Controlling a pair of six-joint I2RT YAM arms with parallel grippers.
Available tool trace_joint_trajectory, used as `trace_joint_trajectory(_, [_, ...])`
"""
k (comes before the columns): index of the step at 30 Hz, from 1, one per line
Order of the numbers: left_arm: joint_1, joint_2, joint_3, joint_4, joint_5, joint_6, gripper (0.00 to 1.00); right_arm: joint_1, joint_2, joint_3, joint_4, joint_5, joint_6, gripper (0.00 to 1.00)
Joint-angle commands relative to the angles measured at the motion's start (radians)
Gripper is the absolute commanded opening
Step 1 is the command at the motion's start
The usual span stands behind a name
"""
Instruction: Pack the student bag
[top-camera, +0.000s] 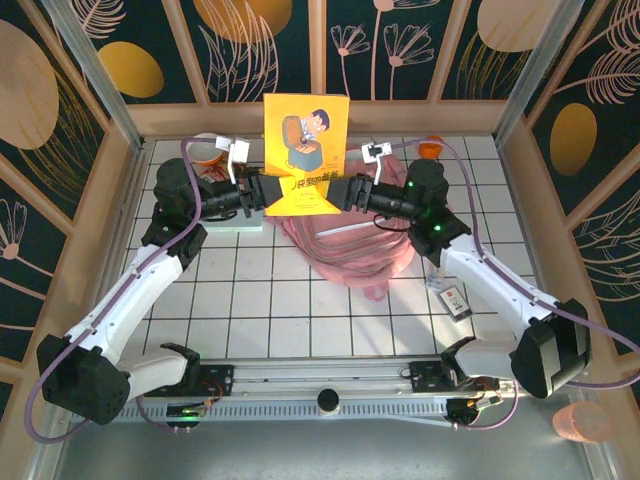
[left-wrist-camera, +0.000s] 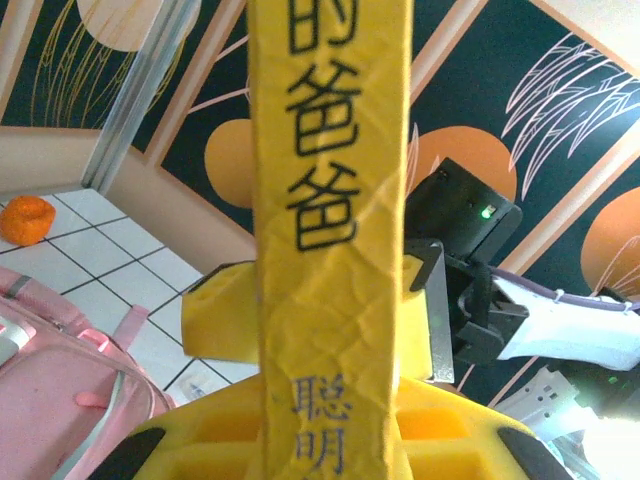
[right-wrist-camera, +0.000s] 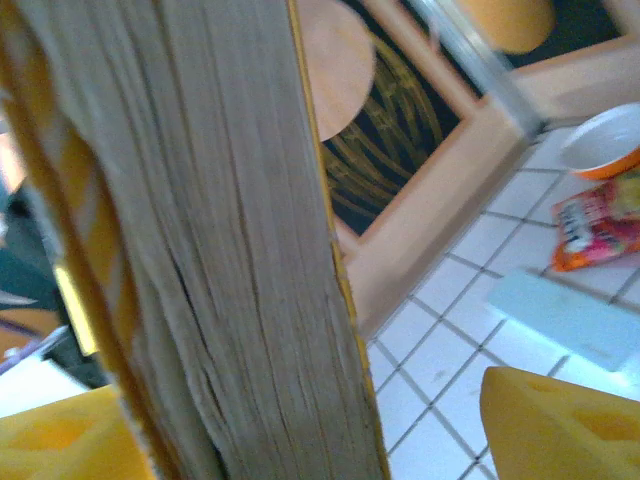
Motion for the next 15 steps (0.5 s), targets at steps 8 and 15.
trace_joint_trajectory(8, [-0.013,0.001,-0.008,0.149,0.007,0.024,0.08,0.004,0.003,-0.038,0.33,-0.181,0.115,0.39])
trace_joint_trajectory(15, [-0.012,-0.048,0.016,-0.188,-0.2,0.343,0.65,-0.116,-0.142,-0.047,-0.003,-0.06,-0.112,0.0])
